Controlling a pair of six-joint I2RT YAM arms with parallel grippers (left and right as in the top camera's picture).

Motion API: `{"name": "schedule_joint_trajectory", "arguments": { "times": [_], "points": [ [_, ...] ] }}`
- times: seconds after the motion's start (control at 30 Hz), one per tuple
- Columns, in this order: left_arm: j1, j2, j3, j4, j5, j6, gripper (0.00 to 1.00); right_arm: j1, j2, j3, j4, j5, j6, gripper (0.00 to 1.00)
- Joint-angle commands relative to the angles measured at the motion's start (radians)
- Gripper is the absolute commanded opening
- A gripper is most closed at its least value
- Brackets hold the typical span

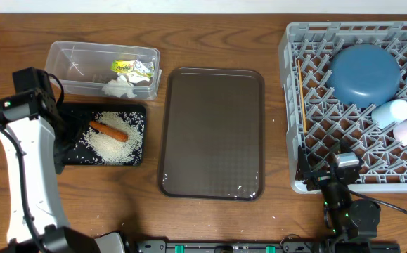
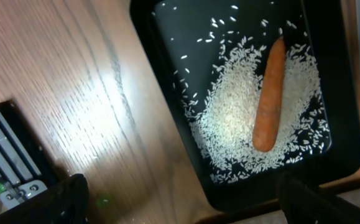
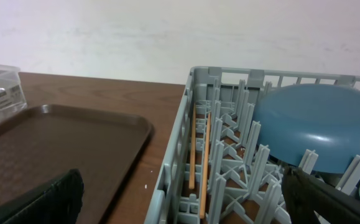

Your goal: Sort waste into correct bins and load items into the dishwasher rack

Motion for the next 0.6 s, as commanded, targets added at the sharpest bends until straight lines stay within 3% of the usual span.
{"name": "schedule_joint_trajectory", "arguments": {
  "times": [0.0, 0.17, 0.37, 0.57],
  "points": [
    [-0.052, -0.083, -0.094, 0.088, -0.005, 0.094, 0.98, -0.011, -0.009, -0.001, -0.005, 0.013, -0.011, 0.99],
    [-0.175, -0.280, -0.367, 0.429, 0.048, 0.350, 0.98, -0.011, -0.009, -0.001, -0.005, 0.013, -0.011, 0.99],
    [-0.283, -0.587, -0.727, 0.800, 0.047, 0.369, 0.98, -0.011, -0.009, -0.001, -0.005, 0.013, -0.011, 0.99],
    [-0.285, -0.880, -1.003, 0.995, 0.048, 0.449, 0.98, -0.011, -0.009, -0.001, -0.005, 0.013, -0.011, 0.99]
  ]
}}
